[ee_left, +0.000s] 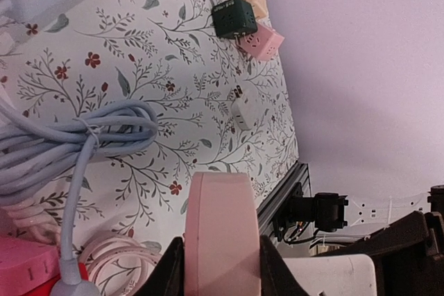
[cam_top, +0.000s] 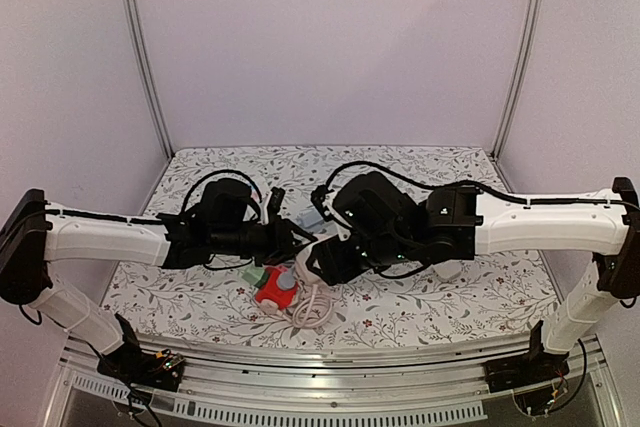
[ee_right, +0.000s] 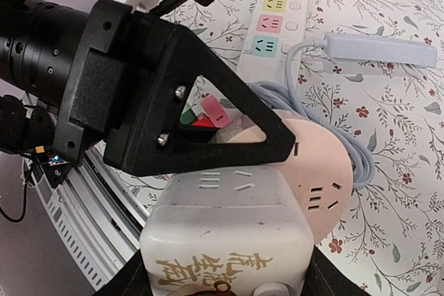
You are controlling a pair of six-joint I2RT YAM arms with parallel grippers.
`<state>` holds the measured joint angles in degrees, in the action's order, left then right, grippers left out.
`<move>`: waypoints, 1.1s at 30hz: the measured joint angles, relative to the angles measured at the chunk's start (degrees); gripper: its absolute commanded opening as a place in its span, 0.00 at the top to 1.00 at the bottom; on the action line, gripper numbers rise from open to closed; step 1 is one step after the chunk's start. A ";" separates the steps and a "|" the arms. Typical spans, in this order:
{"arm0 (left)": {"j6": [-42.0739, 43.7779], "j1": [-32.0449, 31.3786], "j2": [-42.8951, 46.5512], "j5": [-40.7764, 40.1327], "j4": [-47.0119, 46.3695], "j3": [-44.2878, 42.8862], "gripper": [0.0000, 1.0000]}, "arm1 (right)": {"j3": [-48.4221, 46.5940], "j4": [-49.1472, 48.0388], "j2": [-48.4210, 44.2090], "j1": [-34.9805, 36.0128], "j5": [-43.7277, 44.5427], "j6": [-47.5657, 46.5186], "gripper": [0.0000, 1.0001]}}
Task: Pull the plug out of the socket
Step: Remove the plug from the socket.
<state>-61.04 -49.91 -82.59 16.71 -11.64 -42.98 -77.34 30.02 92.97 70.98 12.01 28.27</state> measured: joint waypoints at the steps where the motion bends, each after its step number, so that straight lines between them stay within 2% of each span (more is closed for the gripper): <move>1: 0.09 0.00 0.00 0.00 0.00 0.00 0.88 | 0.26 -0.31 -0.15 -0.31 -0.50 0.15 0.72; 7: 1.01 0.07 0.04 0.94 -0.09 -0.02 0.88 | 6.12 -6.49 -3.41 -3.54 -8.07 1.20 0.72; 13: 1.95 0.22 0.61 1.90 0.39 -0.02 0.88 | 8.07 -9.11 -4.39 -5.16 -13.25 1.33 0.72; 33: 3.89 0.59 1.66 2.78 3.85 -0.24 0.89 | 9.49 -11.45 -4.42 -6.56 -18.49 2.60 0.74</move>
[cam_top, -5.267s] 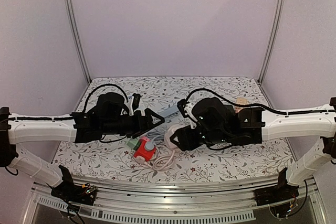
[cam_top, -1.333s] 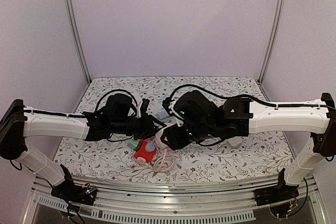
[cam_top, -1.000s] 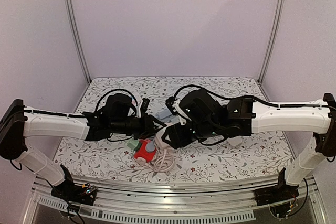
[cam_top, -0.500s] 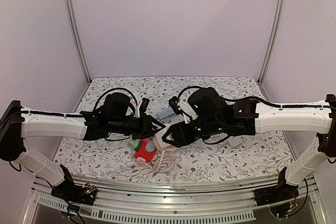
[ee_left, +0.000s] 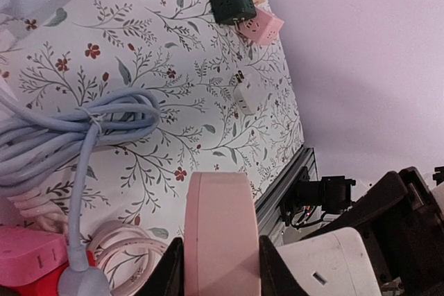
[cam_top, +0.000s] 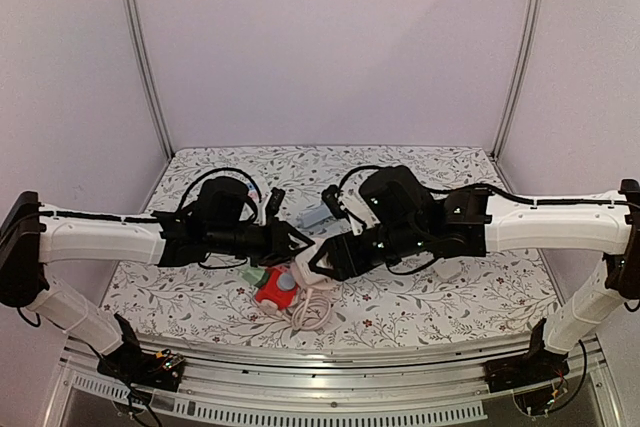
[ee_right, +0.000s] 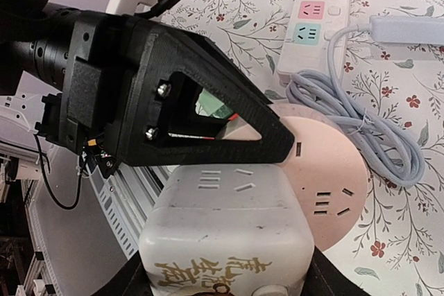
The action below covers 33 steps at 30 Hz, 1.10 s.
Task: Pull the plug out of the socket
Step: Remove the plug from the socket.
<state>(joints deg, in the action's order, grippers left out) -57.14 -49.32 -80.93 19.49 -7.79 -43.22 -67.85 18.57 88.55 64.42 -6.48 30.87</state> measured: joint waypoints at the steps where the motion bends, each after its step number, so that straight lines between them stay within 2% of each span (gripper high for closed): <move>1: 0.00 0.00 -0.02 -0.07 0.09 -0.07 0.89 | -0.13 0.17 0.00 0.02 0.11 -0.07 0.74; 20: 0.09 -0.11 -0.07 -2.71 0.61 -0.92 0.90 | -13.33 15.58 5.62 5.60 15.17 -5.03 0.73; 29: 0.24 -0.13 -0.09 -2.97 0.42 -0.96 0.90 | -13.42 15.65 5.70 5.62 15.47 -4.96 0.73; 33: 1.27 -0.11 -0.09 -2.71 0.22 -0.96 0.90 | -11.65 13.77 4.68 4.33 12.85 -4.44 0.73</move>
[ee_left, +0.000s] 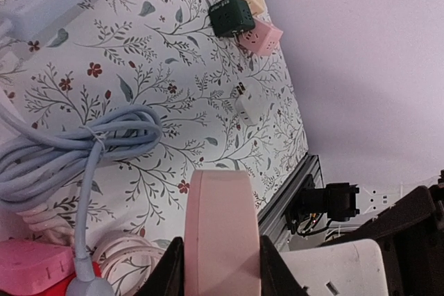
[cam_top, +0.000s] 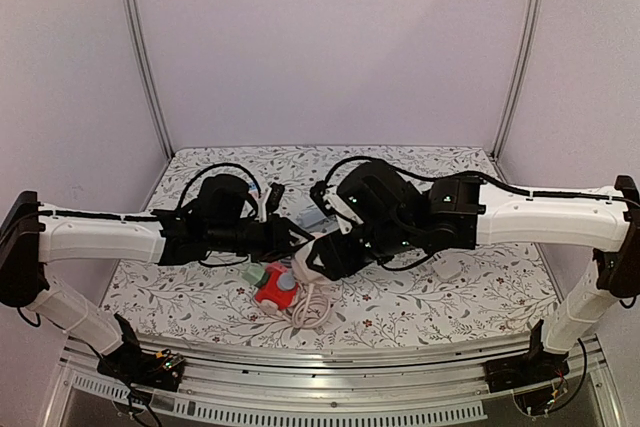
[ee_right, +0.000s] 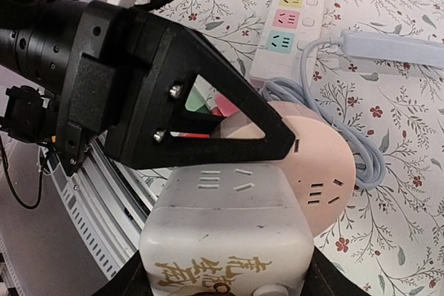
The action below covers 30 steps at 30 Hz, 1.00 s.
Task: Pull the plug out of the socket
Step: Remove the plug from the socket.
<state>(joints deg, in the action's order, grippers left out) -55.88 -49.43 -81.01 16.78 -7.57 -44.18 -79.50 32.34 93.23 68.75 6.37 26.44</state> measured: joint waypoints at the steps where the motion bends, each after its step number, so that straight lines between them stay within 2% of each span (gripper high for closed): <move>1: 0.37 0.00 0.00 0.26 -0.07 0.00 0.90 | 1.07 -0.94 -0.72 -0.61 -1.38 0.20 0.73; 7: 3.26 0.00 0.02 1.90 -0.68 0.00 0.90 | 7.15 -7.17 -4.61 -4.46 -10.27 2.93 0.74; 12: 4.07 0.00 0.02 2.08 -0.66 -0.02 0.91 | 7.85 -8.22 -4.79 -5.22 -12.33 4.11 0.74; 22: 2.86 0.00 0.02 0.92 -0.72 -0.02 0.91 | 7.91 -8.13 -5.01 -5.35 -11.74 3.72 0.74; 30: -0.52 0.33 0.02 -2.27 -0.33 1.22 0.91 | 7.65 -4.76 -7.72 -6.03 -5.29 2.58 0.74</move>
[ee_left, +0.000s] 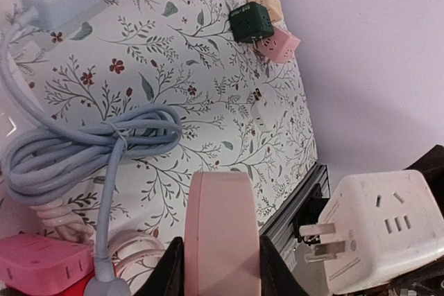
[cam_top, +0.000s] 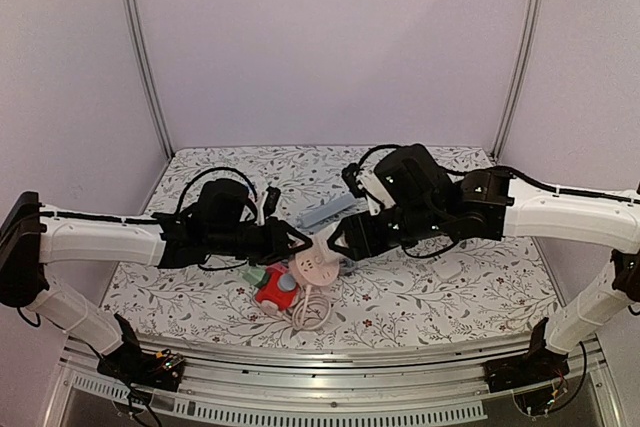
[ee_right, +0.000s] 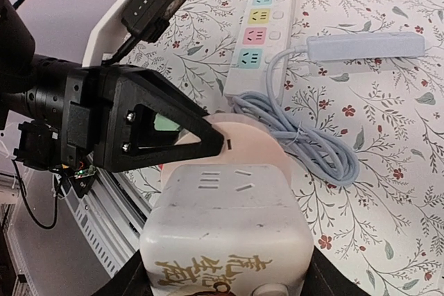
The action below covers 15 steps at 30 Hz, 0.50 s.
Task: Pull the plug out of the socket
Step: Remove the plug from the socket, then place the plug at the center of the board.
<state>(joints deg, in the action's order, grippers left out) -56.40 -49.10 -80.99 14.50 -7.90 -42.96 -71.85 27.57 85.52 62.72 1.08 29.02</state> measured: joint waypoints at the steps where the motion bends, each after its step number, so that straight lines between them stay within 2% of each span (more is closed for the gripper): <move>1: -0.57 0.04 0.00 -0.20 0.04 0.31 0.91 | 0.00 0.39 -0.42 -0.20 0.79 -0.11 0.74; 9: -2.16 0.17 0.85 -0.74 -0.35 1.79 0.91 | 1.44 2.75 -5.29 -3.91 4.70 -0.33 0.74; 15: -1.11 0.26 1.40 -0.15 -0.39 1.79 0.91 | 11.56 2.47 -10.51 -19.98 3.19 0.94 0.74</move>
<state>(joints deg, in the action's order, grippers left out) -57.52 -48.84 -79.59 14.35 -8.29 -41.17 -60.29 30.04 75.00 42.74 4.27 29.95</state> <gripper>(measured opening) 0.284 0.594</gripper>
